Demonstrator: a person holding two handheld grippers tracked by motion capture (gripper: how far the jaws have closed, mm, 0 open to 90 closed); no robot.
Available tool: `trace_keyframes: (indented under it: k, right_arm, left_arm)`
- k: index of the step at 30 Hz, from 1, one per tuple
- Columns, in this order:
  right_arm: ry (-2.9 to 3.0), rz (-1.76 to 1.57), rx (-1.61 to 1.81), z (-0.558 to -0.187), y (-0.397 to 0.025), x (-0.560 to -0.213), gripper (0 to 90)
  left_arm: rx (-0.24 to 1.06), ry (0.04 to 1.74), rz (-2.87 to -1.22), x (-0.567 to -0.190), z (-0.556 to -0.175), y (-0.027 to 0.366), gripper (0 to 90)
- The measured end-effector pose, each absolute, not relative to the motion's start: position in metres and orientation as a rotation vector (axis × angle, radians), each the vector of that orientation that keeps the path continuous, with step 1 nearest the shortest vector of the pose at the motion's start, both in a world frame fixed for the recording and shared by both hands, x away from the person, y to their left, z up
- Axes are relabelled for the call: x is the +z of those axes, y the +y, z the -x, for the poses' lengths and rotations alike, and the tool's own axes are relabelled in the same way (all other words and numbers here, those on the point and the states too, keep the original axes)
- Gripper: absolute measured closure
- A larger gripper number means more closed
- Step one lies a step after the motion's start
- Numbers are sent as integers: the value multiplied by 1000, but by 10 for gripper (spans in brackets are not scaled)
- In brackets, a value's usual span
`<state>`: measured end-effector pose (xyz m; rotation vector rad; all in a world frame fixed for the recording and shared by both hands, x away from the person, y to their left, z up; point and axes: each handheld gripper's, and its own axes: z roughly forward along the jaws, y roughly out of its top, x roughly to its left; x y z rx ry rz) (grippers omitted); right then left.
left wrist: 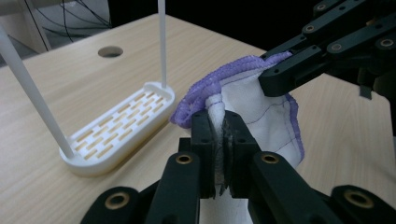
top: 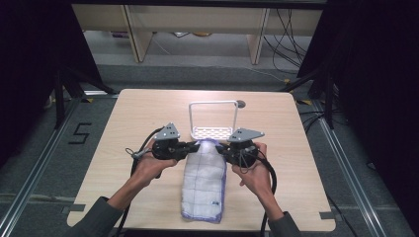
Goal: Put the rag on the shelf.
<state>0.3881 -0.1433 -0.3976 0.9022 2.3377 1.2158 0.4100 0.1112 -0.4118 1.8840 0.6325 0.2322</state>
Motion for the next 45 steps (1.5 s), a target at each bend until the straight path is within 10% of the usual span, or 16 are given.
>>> trace_keyframes:
  k: [45]
  right_arm:
    - [2133, -932, 1340, -452, -155, -265, 852]
  left_arm:
    - [392, 668, -1829, -277, -469, 106, 838]
